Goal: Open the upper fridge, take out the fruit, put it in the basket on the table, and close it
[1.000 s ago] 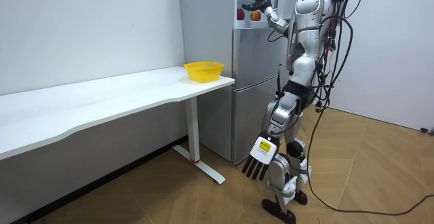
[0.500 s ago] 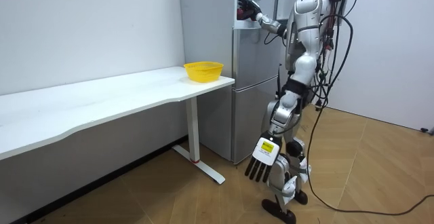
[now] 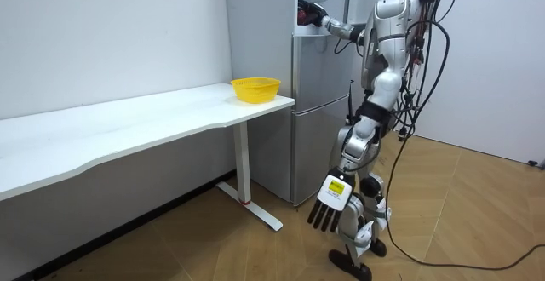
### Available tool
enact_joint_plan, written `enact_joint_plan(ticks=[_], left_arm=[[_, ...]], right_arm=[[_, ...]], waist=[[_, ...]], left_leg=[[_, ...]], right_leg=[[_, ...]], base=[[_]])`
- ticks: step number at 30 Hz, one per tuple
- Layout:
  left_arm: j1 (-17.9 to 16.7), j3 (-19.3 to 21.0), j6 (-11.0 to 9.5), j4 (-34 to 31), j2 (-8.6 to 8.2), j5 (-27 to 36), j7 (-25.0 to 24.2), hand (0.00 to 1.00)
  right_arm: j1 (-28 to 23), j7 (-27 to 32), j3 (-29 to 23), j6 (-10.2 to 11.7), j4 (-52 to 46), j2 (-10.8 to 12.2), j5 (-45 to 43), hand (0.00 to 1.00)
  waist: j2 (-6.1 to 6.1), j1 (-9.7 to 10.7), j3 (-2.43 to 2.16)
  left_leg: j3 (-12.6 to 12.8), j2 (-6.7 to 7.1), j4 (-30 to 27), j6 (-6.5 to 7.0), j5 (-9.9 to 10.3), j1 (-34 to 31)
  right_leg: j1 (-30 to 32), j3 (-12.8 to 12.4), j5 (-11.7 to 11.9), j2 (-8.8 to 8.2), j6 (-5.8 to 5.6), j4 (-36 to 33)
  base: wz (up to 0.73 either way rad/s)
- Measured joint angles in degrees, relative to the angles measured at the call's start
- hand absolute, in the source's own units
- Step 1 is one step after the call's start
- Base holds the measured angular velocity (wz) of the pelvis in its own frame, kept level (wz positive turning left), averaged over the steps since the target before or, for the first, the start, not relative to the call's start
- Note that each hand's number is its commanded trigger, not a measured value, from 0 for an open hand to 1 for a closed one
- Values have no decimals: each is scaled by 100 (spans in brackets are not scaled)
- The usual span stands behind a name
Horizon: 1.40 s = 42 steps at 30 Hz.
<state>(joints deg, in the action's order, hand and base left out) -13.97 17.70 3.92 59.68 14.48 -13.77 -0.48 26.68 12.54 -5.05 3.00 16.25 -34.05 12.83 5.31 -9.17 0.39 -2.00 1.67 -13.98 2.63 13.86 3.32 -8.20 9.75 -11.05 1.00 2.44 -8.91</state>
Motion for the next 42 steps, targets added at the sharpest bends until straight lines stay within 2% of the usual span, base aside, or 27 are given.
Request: enact_joint_plan(ticks=[6, 11, 14, 15, 17, 18, 19, 20, 32, 42], left_arm=[[50, 1, 54, -12, 5, 66, 6, 0], [63, -54, 104, -106, 3, 73, 97, 0], [18, -125, 163, -270, 3, 76, 137, 0], [7, -135, 206, -331, 3, 85, 150, 0], [-53, -188, 232, -393, 10, 83, 154, 0], [-112, -213, 254, -441, 11, 79, 154, 0], [-136, -215, 264, -456, 11, 79, 153, 0], [-161, -215, 290, -461, 11, 79, 153, 0], [-170, -226, 405, -587, 23, 80, 149, 0], [-162, -238, 440, -596, 25, 80, 149, 0]], right_arm=[[167, -321, 81, 12, 234, -46, 182, 0], [302, -591, 170, 61, 651, -102, 474, 0], [354, -729, 176, 56, 871, -104, 515, 0], [402, -785, 179, 52, 980, -105, 538, 4], [478, -883, 183, 29, 1118, -106, 577, 42], [537, -958, 207, 23, 1260, -107, 602, 69], [563, -984, 218, 4, 1316, -109, 610, 74], [608, -1040, 230, -8, 1452, -110, 612, 100], [708, -1527, 327, -15, 1656, -264, 607, 100], [708, -1518, 323, 11, 1632, -264, 640, 100]], waist=[[-2, 71, -22], [34, 74, -58], [47, 61, -52], [48, 58, -52], [48, 58, -51], [48, 50, -50], [49, 50, -47], [50, 47, -48], [18, 8, -50], [-23, -15, -54]], left_leg=[[-2, 3, -13, 0, -1, 0], [-2, 3, -31, 0, -1, 37], [-16, 3, -32, 0, 0, 83], [-25, 1, -32, 0, 0, 97], [-31, 1, -31, 0, 0, 127], [-30, 0, -33, 0, 0, 171], [-31, -1, -31, 0, 0, 199], [-41, -3, -33, 1, 2, 231], [-53, -3, -77, -2, 9, 190], [-53, -1, -73, 0, 9, 199]], right_leg=[[-2, 1, 1, 3, 1, -3], [-49, 7, 1, 0, 2, -5], [-95, 4, 3, 2, 3, -8], [-100, -1, 3, 2, 3, -24], [-124, 0, 3, 2, 3, -37], [-155, -1, 2, 4, 2, -44], [-179, -1, 2, 4, 2, -46], [-205, 1, 2, 4, 2, -71], [-185, -56, 3, 22, 3, -77], [-186, -108, 4, 25, 3, -78]], base=[[0], [0], [0], [0], [0], [0], [0], [4], [0], [0]])
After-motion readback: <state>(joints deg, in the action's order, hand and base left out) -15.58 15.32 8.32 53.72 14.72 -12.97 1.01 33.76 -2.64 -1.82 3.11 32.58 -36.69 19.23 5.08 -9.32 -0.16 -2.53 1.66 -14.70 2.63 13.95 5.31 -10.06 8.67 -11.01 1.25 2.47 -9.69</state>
